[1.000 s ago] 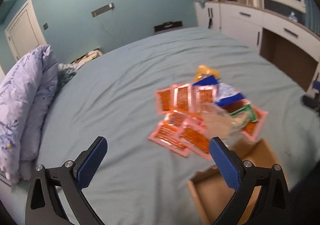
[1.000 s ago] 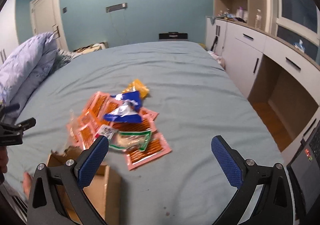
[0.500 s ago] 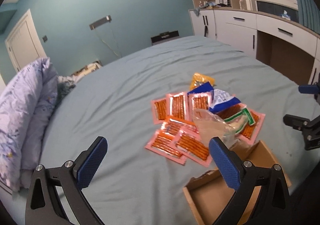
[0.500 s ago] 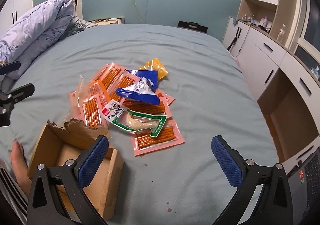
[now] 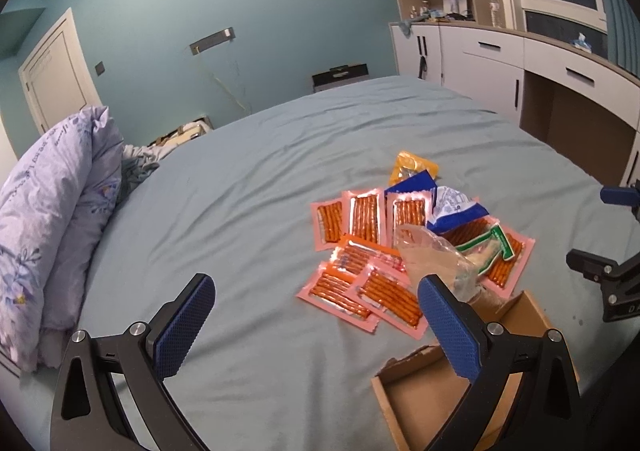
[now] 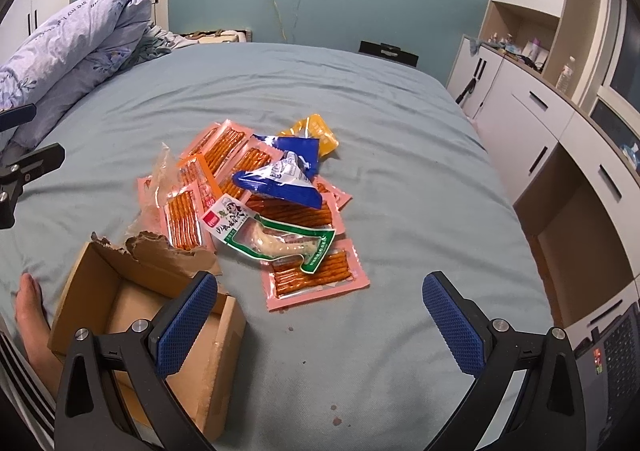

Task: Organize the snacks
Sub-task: 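Turn both tools toward the snack pile and the empty cardboard box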

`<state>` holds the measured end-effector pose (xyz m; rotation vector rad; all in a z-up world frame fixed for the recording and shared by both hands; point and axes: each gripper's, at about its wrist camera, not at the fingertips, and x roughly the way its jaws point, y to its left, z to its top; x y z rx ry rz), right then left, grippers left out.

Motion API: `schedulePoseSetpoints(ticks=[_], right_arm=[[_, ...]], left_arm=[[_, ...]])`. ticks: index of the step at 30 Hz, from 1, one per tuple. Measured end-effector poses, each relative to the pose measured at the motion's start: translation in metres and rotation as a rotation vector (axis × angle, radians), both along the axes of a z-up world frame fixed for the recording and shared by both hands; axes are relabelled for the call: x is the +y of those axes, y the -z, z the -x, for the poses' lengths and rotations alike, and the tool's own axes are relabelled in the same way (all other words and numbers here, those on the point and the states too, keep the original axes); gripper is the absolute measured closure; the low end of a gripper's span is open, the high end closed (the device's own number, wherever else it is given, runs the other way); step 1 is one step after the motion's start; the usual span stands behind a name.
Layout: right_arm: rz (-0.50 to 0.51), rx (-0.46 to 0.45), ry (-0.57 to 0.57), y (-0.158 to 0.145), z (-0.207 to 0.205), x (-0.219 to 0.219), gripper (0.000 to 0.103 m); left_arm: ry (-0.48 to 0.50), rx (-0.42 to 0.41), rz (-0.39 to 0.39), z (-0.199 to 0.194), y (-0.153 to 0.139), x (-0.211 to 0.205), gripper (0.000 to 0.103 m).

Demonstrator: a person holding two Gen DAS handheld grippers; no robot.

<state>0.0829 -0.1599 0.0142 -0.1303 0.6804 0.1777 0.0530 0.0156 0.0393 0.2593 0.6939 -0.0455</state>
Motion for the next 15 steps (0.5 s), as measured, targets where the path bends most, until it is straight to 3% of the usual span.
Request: schedulePoseSetpoints(ticks=[5, 15], right_arm=[[0.001, 0.004, 0.002, 0.0022, 0.0005, -0.0004, 0.000], [0.007, 0.005, 0.003, 0.0020, 0.0004, 0.0011, 0.000]], left_arm=[[0.013, 0.021, 0.030, 0.0007, -0.0002, 0.0023, 0.000], [0.029, 0.023, -0.010, 0.0030, 0.0019, -0.0056, 0.000]])
